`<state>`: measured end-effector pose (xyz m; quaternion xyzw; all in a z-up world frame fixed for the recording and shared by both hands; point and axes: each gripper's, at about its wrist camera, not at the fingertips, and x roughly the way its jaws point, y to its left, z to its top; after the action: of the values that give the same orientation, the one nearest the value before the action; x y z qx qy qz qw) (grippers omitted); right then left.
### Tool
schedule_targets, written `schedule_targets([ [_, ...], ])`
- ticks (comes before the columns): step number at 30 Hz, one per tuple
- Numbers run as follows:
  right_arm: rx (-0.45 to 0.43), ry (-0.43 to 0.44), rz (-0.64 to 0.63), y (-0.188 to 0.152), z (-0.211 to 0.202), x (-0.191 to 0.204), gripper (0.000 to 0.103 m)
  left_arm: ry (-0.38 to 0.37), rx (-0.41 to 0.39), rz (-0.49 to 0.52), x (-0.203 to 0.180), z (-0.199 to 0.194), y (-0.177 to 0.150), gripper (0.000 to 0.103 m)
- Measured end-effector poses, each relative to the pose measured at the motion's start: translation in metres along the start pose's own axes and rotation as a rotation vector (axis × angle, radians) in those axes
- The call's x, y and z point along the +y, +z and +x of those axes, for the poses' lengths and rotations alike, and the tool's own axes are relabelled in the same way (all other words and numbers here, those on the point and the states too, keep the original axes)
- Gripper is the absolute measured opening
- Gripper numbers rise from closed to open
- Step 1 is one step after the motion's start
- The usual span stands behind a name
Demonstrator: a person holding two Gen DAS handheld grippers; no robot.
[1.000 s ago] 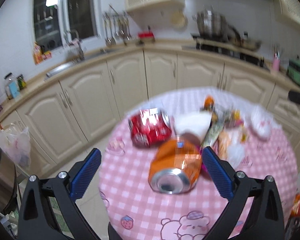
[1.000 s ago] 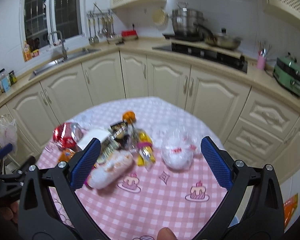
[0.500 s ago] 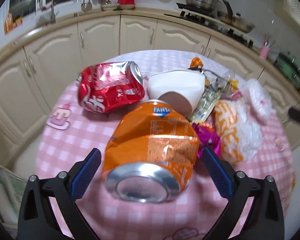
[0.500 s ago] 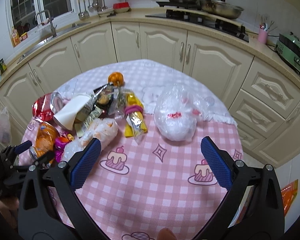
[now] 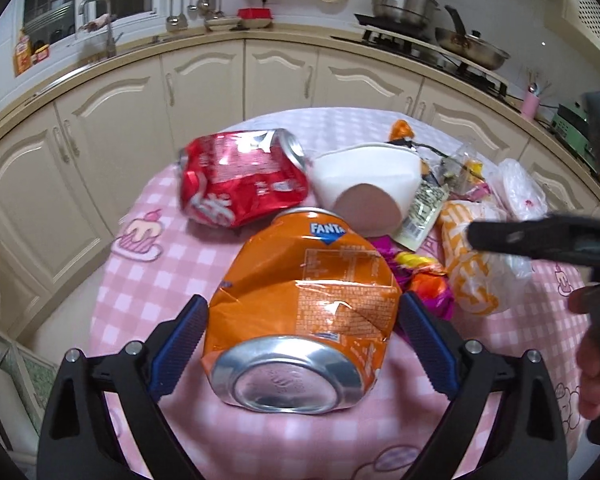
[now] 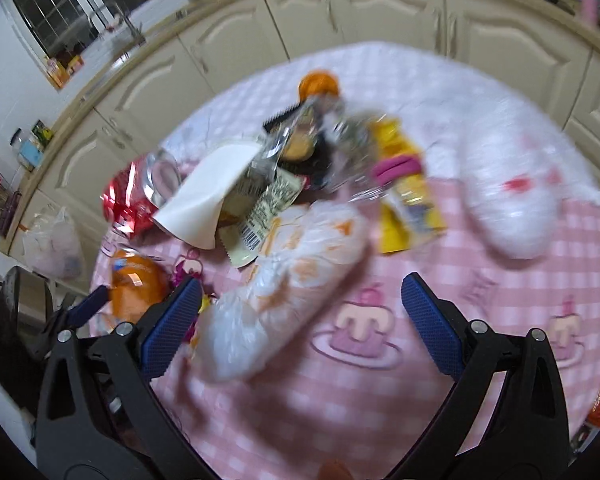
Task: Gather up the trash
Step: 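Grasp the orange Fanta can with the left tool while the right tool grasps a plastic bag, then carry both items to the blue bin and open both tools to drop them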
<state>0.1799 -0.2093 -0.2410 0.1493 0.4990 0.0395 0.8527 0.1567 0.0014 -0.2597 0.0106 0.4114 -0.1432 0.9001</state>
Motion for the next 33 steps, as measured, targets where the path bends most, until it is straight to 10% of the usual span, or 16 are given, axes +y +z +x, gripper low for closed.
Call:
schedule_targets([
  [2, 0.021, -0.005, -0.002, -0.003, 0.008, 0.001, 0.05, 0.005, -0.003, -0.014, 0.006, -0.004, -0.002, 0.093],
  [5, 0.003, 0.016, -0.029, -0.011, 0.0, 0.0, 0.041, 0.009, -0.019, -0.022, 0.013, -0.014, -0.006, 0.093],
  [17, -0.156, 0.241, 0.08, -0.046, -0.091, -0.063, 0.04, -0.067, -0.169, -0.014, -0.015, -0.082, 0.007, 0.093],
  [26, -0.377, 0.029, 0.344, -0.115, -0.208, -0.227, 0.041, -0.358, -0.174, 0.228, -0.181, -0.101, 0.021, 0.093],
  [33, -0.288, -0.179, 0.717, -0.229, -0.214, -0.38, 0.041, -0.62, 0.013, 0.49, -0.368, -0.058, -0.04, 0.093],
])
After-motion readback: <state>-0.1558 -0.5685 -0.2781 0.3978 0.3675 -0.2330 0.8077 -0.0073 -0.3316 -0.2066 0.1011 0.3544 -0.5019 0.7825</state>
